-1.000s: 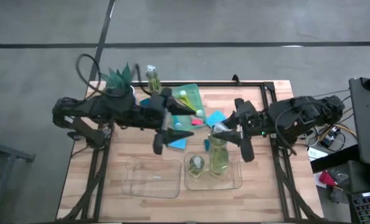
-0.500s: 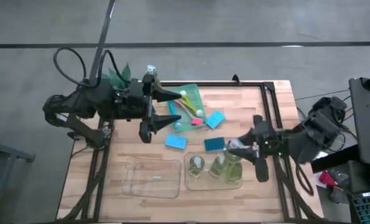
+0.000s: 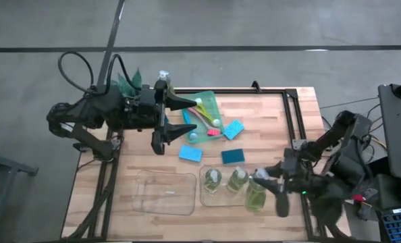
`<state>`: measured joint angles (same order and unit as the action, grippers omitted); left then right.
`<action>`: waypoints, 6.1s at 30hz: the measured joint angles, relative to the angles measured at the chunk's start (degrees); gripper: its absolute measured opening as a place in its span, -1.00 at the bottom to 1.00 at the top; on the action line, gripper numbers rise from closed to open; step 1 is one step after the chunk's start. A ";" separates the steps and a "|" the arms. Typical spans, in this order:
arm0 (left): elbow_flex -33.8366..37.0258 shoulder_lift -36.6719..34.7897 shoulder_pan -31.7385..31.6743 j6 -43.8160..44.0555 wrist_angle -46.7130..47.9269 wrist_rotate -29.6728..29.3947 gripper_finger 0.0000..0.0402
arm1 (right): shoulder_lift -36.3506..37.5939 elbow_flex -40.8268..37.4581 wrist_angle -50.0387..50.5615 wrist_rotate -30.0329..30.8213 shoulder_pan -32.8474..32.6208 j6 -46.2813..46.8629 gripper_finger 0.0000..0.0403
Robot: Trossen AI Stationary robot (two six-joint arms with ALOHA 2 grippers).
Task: Pick & Place Kitchen Sink Supplies
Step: Put the soap dispenser into the right transparent bin
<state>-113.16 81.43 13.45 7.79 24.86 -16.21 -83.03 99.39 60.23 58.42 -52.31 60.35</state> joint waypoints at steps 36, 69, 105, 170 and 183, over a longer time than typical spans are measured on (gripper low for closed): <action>0.04 0.03 -0.28 0.85 0.09 -0.84 0.54 | -2.42 -27.76 -4.21 8.68 0.04 16.93 -0.37; 0.04 0.07 -0.33 0.96 2.45 -3.84 0.52 | -0.48 -16.06 -7.27 2.25 0.28 5.42 -0.02; 12.36 -0.48 -24.88 20.26 38.18 -17.82 0.52 | 7.52 10.86 -6.41 15.77 13.67 -37.34 -0.18; 68.90 -9.41 -54.01 -2.68 -38.53 -3.82 0.52 | 11.67 10.32 -10.91 13.56 29.11 -48.37 -0.61; 67.67 -7.37 -54.38 -1.89 -37.71 -3.92 0.16 | 11.70 10.32 -11.09 13.72 29.73 -48.56 -0.66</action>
<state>-45.50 74.06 -40.93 5.90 -12.85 -20.13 -71.33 109.71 49.14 72.14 -22.57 11.79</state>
